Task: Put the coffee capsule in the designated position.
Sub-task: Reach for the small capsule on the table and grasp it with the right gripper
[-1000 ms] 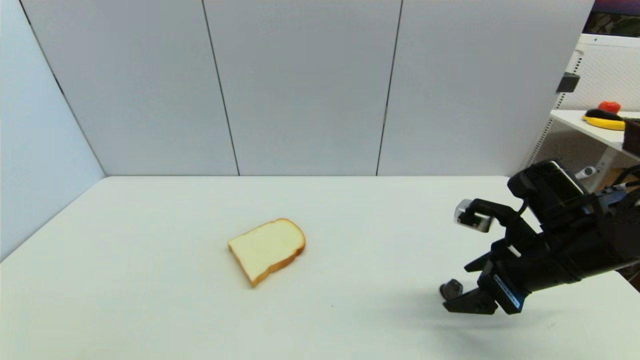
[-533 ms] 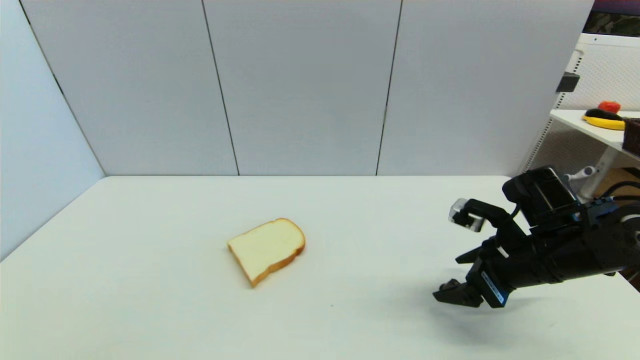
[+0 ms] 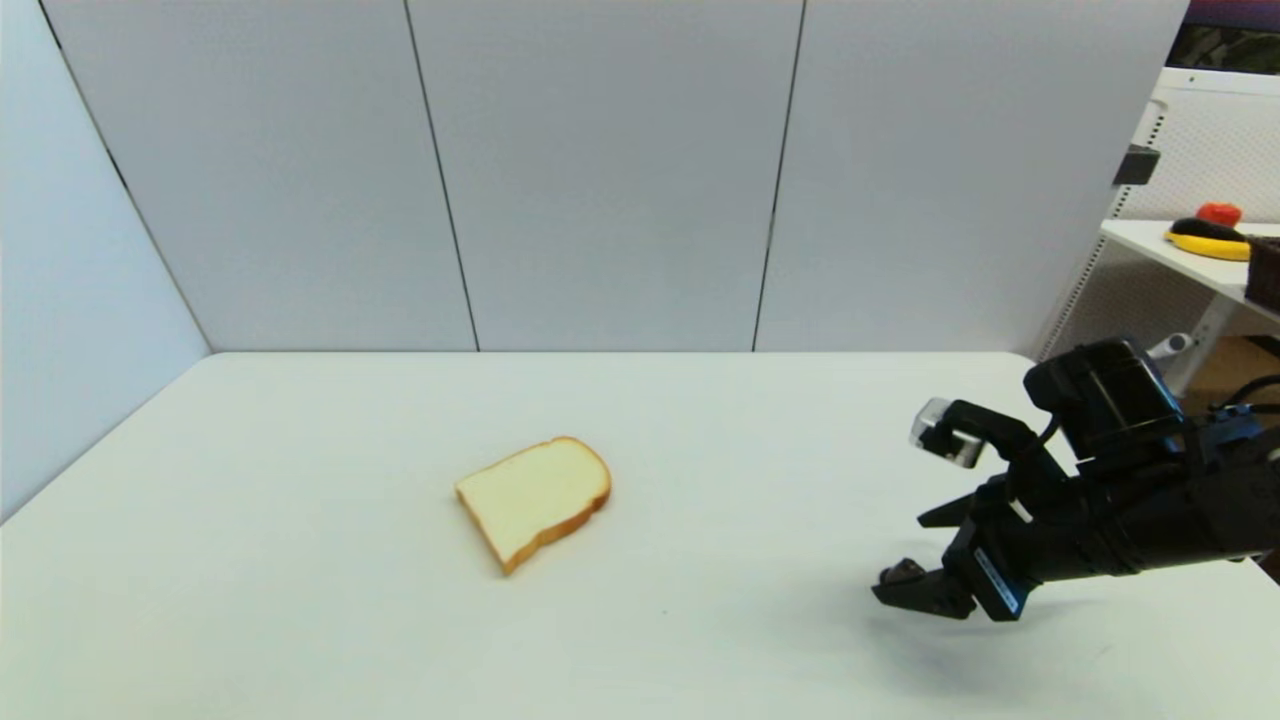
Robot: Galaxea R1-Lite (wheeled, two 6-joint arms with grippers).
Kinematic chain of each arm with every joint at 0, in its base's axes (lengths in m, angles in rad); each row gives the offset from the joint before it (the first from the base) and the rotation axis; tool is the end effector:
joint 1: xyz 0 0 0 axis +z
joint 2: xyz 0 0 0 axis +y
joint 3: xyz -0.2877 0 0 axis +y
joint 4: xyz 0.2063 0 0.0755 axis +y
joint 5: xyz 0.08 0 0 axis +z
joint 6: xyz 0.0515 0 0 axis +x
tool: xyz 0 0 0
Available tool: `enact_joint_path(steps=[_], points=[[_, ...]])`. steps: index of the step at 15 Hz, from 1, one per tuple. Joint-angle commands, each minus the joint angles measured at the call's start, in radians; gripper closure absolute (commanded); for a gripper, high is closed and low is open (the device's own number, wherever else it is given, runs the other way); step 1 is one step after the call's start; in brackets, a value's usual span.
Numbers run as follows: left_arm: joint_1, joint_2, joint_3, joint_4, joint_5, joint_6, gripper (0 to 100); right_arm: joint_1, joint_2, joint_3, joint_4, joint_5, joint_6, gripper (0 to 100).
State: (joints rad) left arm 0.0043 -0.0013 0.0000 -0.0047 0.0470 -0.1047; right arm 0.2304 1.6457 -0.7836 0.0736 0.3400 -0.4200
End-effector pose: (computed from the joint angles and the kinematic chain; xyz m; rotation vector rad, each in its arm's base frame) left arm 0.0499 0.0026 0.0762 -0.1048 -0.0087 0.0509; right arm 0.2778 0.0828 0.0759 -0.3260 0.8195 0.7169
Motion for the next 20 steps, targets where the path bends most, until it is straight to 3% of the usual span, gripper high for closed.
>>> enact_joint_path(steps=[1, 3, 5, 7, 12, 18, 20], points=[[0.0, 0.001, 0.0, -0.001, 0.001, -0.001, 0, -0.036, -0.081, 0.133, -0.124, 0.004, 0.0, 0], [0.0, 0.001, 0.0, -0.001, 0.001, -0.001, 0, -0.059, -0.109, 0.236, -0.253, 0.004, 0.01, 0], [0.0, 0.001, 0.0, 0.0, 0.002, -0.001, 0, -0.062, -0.106, 0.31, -0.4, 0.004, 0.076, 0], [0.0, 0.001, 0.0, 0.0, 0.002, -0.001, 0, -0.06, -0.096, 0.346, -0.5, 0.004, 0.138, 0], [0.0, 0.001, 0.0, 0.0, 0.001, -0.001, 0, -0.06, -0.038, 0.463, -0.741, 0.004, 0.193, 0], [0.0, 0.001, 0.0, 0.0, 0.002, -0.001, 0, -0.048, -0.086, 0.59, -0.98, 0.004, 0.28, 0], [0.0, 0.001, 0.0, 0.0, 0.002, -0.001, 0, -0.046, -0.093, 0.653, -1.015, 0.005, 0.282, 0]])
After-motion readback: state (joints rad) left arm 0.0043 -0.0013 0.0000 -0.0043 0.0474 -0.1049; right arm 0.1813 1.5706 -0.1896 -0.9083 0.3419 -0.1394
